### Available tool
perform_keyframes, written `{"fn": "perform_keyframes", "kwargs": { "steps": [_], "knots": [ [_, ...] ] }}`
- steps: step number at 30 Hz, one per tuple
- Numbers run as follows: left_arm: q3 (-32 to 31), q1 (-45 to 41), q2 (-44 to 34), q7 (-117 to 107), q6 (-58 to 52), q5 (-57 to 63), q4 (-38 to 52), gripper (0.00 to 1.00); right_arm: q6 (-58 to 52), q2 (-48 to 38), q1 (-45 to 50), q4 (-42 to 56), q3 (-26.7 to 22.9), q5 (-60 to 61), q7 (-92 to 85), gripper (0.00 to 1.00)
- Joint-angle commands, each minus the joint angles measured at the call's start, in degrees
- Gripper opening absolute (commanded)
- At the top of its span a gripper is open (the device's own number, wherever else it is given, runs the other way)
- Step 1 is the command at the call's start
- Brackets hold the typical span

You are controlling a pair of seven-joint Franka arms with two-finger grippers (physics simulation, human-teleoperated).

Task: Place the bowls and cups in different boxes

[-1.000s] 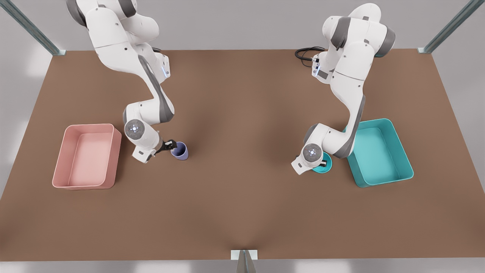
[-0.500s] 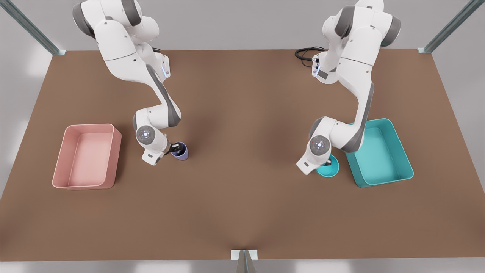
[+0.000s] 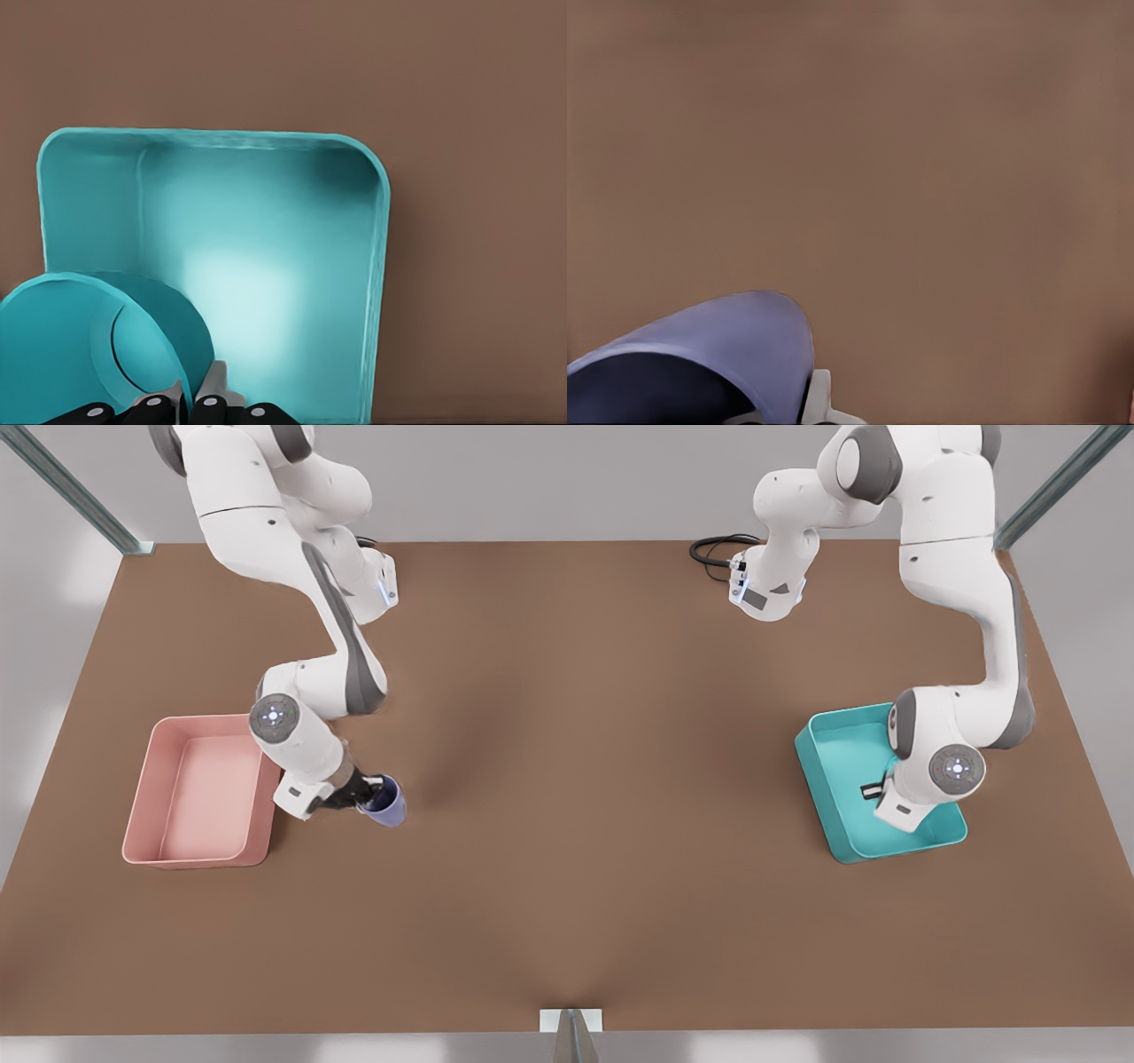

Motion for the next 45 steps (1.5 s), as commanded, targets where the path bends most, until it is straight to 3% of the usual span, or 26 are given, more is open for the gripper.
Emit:
{"fn": "perform_keyframes", "kwargs": {
  "steps": [1,5,8,9,11,13,16,18,21,22,23,24,26,37,41,45],
  "knots": [
    [0.0,0.0,1.0,9.7,4.7,-0.2,-1.7,0.21,-11.6,-1.4,-4.6,4.1,-0.6,-1.3,-15.0,0.21],
    [0.0,1.0,3.6,9.8,12.0,0.0,-6.0,0.21,-13.2,0.7,-11.8,7.7,-6.3,-7.8,-27.5,0.21],
    [0.0,1.2,5.3,9.7,13.2,0.0,-6.4,0.21,-13.1,7.2,-15.5,13.1,-10.2,-7.8,-34.3,0.21],
    [0.0,1.2,5.4,9.8,13.2,0.0,-6.4,0.64,-13.1,8.5,-16.9,13.6,-10.1,-7.7,-34.6,0.21],
    [0.0,1.1,5.3,9.8,13.0,0.0,-6.4,1.0,-13.0,11.8,-19.6,14.7,-10.1,-7.2,-35.3,0.21],
    [0.0,1.0,4.5,9.7,12.4,-0.1,-6.1,1.0,-12.8,14.8,-21.3,15.4,-10.1,-6.9,-35.2,0.21],
    [0.0,1.1,-1.2,10.3,2.6,-0.4,-3.5,1.0,-12.3,20.0,-22.7,16.2,-10.1,-4.6,-35.1,0.21],
    [0.0,1.8,-2.3,13.3,-6.6,-0.4,3.0,1.0,-12.2,21.5,-22.6,16.3,-10.0,-4.2,-34.9,0.21],
    [-1.7,0.3,-3.6,12.9,-17.5,-15.3,15.8,1.0,-11.8,22.8,-22.7,17.8,-10.0,-2.8,-35.3,0.21],
    [-3.9,-0.9,-4.5,10.9,-20.7,-15.4,19.1,1.0,-11.9,22.6,-22.8,17.8,-10.0,-2.8,-35.3,0.21],
    [-5.9,-1.6,-4.9,9.2,-24.3,-15.5,22.0,1.0,-12.0,22.5,-22.9,17.8,-10.0,-2.6,-35.7,0.9],
    [-7.7,-1.9,-4.9,9.2,-27.7,-15.5,24.8,1.0,-11.9,22.4,-22.9,17.8,-10.0,-1.9,-37.4,1.0],
    [-8.8,-4.0,-3.4,9.2,-33.1,-15.3,29.9,1.0,-12.0,22.5,-23.3,17.8,-9.9,-1.9,-38.5,1.0],
    [-9.3,-4.9,-3.3,9.2,-35.4,-14.0,29.8,1.0,-19.6,17.1,-22.6,19.0,-9.2,0.4,-40.4,1.0],
    [-9.3,-4.8,-3.4,9.2,-35.5,-14.0,29.8,1.0,-39.5,16.0,-15.5,34.0,-8.9,3.3,-31.4,1.0],
    [-9.3,-4.8,-3.4,9.2,-35.5,-14.0,29.8,1.0,-54.1,13.1,-5.2,42.7,-9.8,1.3,-2.7,1.0]
  ]
}}
